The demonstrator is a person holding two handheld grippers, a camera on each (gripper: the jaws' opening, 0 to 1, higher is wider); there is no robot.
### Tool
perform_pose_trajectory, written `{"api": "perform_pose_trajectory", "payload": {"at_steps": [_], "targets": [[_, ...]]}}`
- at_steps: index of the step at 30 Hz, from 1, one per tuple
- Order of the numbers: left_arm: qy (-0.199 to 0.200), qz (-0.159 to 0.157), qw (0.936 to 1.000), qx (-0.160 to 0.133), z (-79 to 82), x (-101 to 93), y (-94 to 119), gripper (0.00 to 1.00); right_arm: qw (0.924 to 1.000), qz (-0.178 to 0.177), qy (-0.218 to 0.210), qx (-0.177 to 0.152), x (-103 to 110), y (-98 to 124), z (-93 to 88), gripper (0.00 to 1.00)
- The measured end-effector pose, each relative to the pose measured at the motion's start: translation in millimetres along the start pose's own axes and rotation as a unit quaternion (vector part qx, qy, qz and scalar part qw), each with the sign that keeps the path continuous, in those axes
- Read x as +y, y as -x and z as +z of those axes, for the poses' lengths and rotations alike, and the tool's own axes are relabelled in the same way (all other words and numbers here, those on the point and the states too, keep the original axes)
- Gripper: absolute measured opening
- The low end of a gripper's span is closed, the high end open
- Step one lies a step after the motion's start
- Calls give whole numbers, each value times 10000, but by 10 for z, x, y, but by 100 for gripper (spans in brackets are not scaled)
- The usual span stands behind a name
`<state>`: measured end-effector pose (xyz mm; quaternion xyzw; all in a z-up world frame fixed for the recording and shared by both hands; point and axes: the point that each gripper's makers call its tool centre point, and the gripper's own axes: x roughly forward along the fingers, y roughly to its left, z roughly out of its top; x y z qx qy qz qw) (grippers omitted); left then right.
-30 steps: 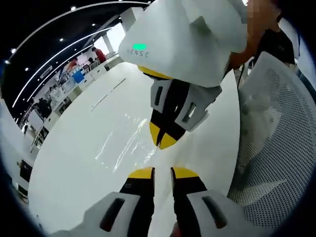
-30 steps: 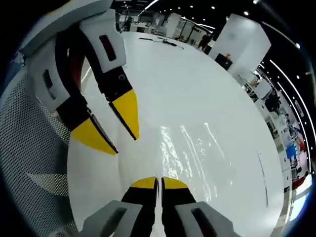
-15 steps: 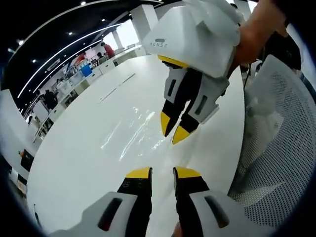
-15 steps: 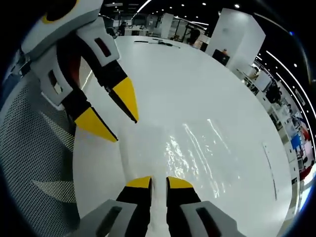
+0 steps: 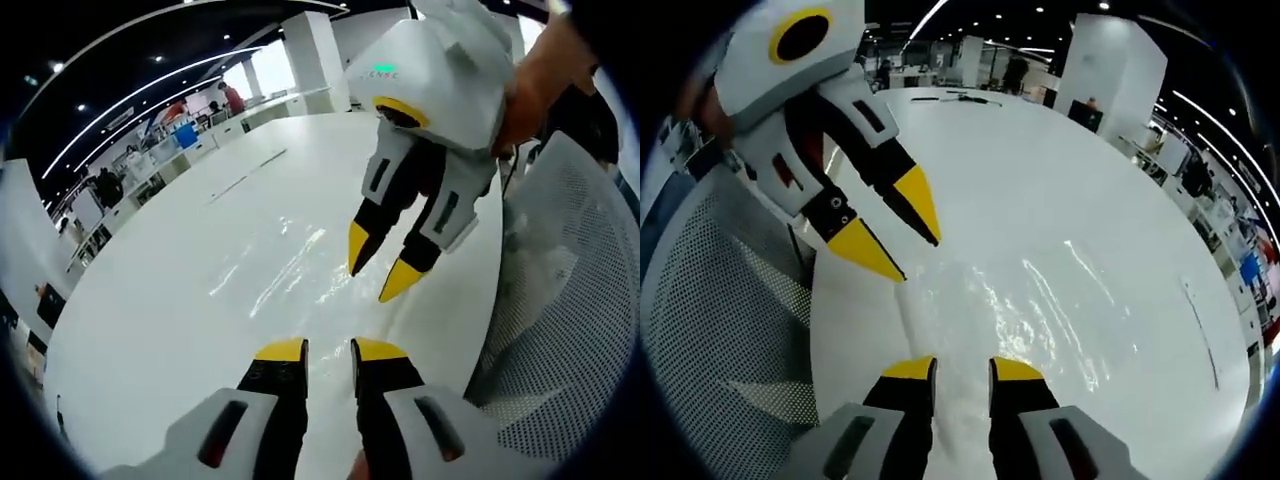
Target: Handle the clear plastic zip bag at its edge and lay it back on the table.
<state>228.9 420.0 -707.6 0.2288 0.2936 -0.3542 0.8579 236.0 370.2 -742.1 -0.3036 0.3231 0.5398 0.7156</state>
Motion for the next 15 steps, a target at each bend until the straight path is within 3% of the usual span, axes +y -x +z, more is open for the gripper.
{"api": "perform_pose_trajectory", "payload": {"at_steps": [7, 15], "targets": [[353, 20, 9994, -49, -34, 48, 49, 17, 9997, -29, -206, -146, -98, 73, -12, 23], [718, 76, 9972, -192, -48, 123, 163, 25, 9975, -82, -634, -302, -155, 220, -142, 31]]}}
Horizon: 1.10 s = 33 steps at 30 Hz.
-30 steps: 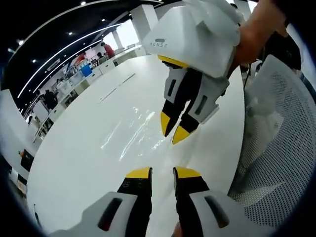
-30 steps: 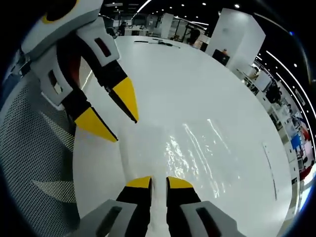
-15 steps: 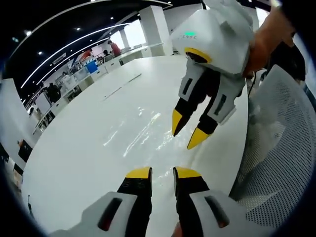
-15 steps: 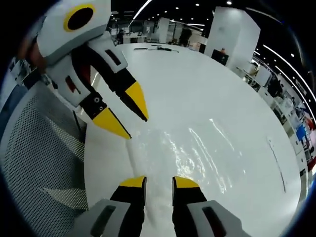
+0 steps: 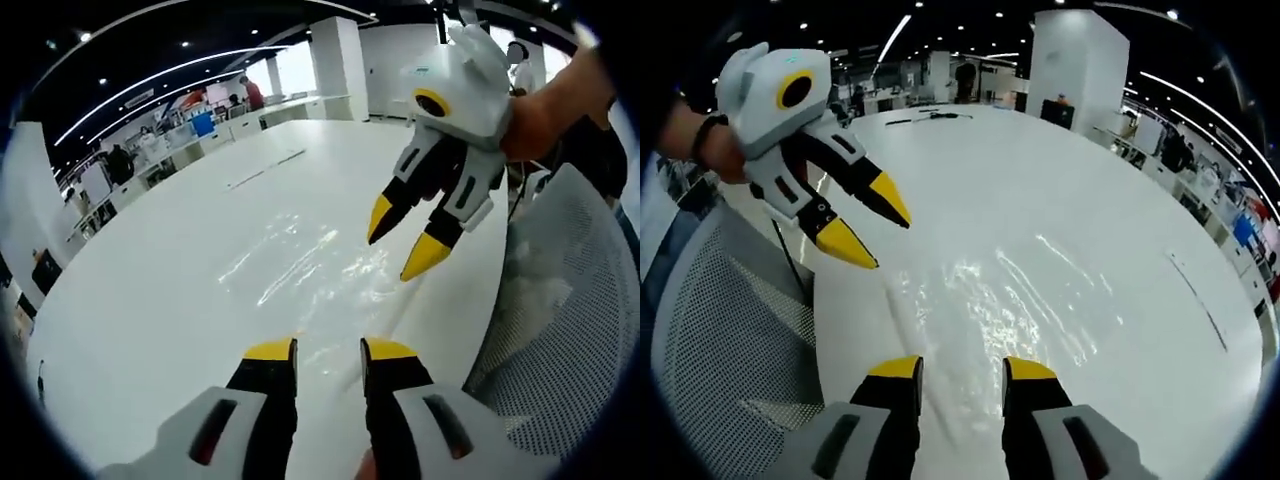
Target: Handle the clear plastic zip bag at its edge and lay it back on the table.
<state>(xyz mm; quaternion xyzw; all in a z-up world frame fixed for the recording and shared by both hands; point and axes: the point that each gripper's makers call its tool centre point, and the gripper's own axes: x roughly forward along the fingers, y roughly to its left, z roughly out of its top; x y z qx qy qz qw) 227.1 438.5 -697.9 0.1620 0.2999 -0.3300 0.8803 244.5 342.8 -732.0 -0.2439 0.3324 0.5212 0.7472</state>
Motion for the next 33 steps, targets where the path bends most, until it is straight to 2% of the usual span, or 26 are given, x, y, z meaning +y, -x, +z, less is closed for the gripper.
{"api": "perform_pose_trajectory", "payload": {"at_steps": [2, 10, 19, 23, 29, 33], "targets": [[177, 7, 9998, -40, -22, 29, 28, 27, 10000, -11, -84, -41, 22, 61, -15, 33], [485, 2, 9988, -83, -107, 75, 116, 35, 9980, -15, -554, -291, 51, 239, -115, 44], [584, -135, 9981, -137, -135, 19, 123, 41, 9943, -106, -976, -421, 25, 379, -261, 58], [596, -125, 9981, -130, -152, 9, 139, 46, 9911, -164, -1209, -531, 40, 489, -311, 64], [642, -129, 9977, -154, -171, -13, 170, 49, 9874, -381, -1413, -608, -30, 602, -430, 73], [729, -150, 9971, -163, -221, -5, 217, 50, 9807, -505, -1733, -750, -66, 718, -469, 79]]}}
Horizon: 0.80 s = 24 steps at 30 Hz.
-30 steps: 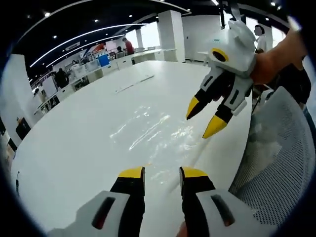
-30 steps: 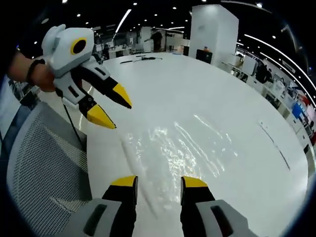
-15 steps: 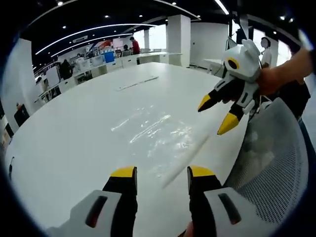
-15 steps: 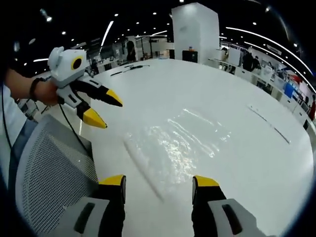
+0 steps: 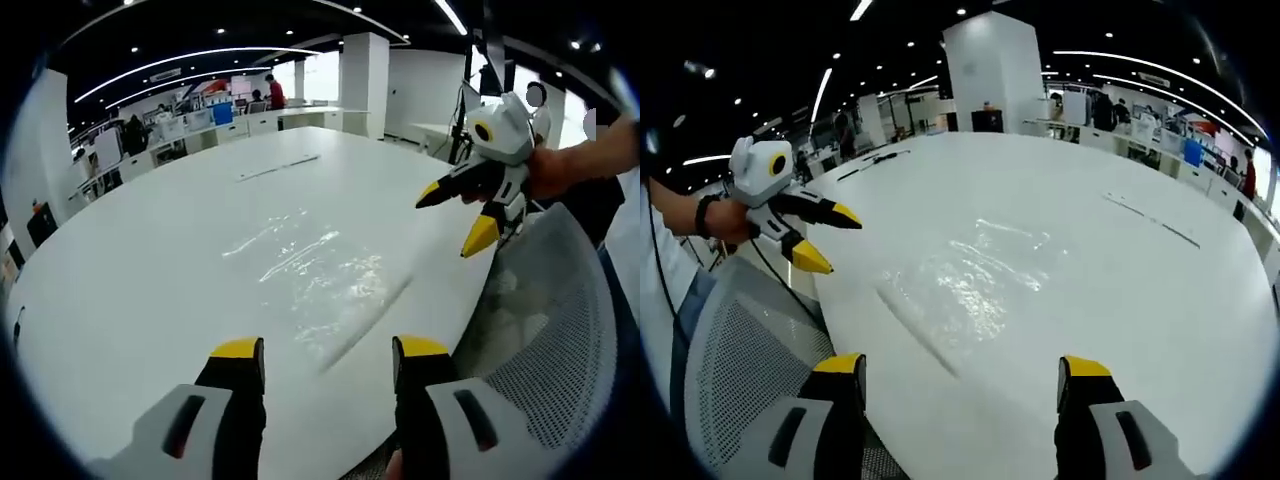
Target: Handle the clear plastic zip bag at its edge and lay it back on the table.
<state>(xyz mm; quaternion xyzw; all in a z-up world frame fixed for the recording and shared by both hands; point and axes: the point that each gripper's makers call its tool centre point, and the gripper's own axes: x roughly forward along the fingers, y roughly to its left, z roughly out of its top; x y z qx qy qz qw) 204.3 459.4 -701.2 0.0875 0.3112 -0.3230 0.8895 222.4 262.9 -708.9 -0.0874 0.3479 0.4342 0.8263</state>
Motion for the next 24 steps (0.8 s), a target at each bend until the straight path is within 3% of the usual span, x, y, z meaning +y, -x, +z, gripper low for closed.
{"api": "perform_pose_trajectory", "payload": {"at_steps": [9, 17, 24], "targets": [[201, -6, 9998, -42, -73, 58, 118, 50, 9998, -203, -66, -9, -6, 221, -152, 85], [238, -19, 9997, -80, -61, -11, 182, 63, 9988, -351, -296, -165, -47, 370, -215, 87], [402, -130, 9991, -61, -109, -75, 183, 68, 9975, -459, -456, -274, -74, 489, -272, 86]]}}
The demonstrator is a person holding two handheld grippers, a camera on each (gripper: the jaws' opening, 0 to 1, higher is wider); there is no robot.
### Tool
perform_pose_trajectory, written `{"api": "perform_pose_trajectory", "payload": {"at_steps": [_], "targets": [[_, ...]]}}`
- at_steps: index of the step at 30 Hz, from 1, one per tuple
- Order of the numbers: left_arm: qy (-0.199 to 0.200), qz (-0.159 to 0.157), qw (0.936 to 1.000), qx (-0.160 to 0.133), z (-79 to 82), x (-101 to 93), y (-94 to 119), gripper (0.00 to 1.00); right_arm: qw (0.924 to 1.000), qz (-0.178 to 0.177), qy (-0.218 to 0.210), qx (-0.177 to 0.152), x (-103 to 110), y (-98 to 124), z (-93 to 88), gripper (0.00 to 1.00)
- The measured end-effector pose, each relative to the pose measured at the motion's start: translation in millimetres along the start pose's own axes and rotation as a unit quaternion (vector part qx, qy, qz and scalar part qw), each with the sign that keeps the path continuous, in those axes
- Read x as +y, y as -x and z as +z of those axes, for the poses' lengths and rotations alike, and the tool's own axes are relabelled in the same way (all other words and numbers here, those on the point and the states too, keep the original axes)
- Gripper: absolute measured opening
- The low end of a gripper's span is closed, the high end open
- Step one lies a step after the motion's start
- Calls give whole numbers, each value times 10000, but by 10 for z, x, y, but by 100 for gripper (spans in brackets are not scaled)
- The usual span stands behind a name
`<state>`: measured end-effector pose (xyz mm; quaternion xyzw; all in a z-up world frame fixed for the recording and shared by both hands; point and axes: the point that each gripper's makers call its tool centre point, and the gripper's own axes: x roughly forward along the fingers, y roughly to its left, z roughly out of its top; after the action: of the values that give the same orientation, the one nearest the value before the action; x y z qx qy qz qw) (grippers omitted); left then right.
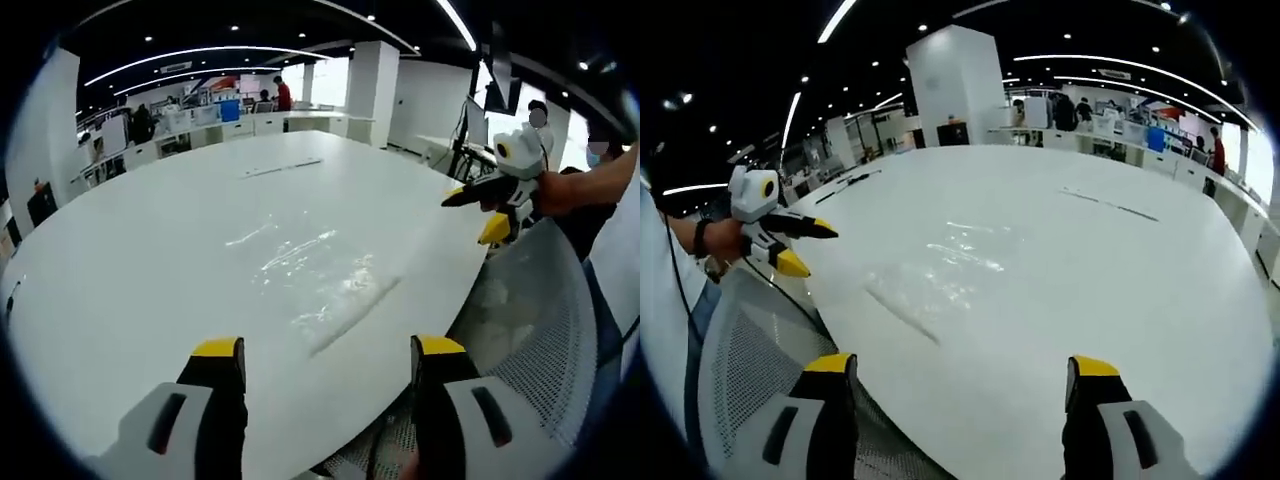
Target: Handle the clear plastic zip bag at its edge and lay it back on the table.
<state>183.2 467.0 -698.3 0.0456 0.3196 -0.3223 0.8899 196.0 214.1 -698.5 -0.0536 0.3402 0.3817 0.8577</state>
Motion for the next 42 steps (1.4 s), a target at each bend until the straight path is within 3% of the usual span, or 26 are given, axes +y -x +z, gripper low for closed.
{"api": "perform_pose_trajectory", "payload": {"at_steps": [5, 20, 33, 42], "targets": [[158, -14, 9999, 19, -34, -26, 23, 72, 9999, -81, -90, 16, -33, 88, -87, 87], [320, -35, 9995, 15, -60, -167, -24, 75, 10000, -5, -45, -86, 47, 100, -47, 85], [394, 281, 9987, -151, 56, 5, -77, 75, 9994, -56, -120, -307, 8, 117, 11, 86], [455, 365, 9983, -91, 45, -17, -97, 74, 9994, 7, -129, -334, 24, 100, 11, 87]]}}
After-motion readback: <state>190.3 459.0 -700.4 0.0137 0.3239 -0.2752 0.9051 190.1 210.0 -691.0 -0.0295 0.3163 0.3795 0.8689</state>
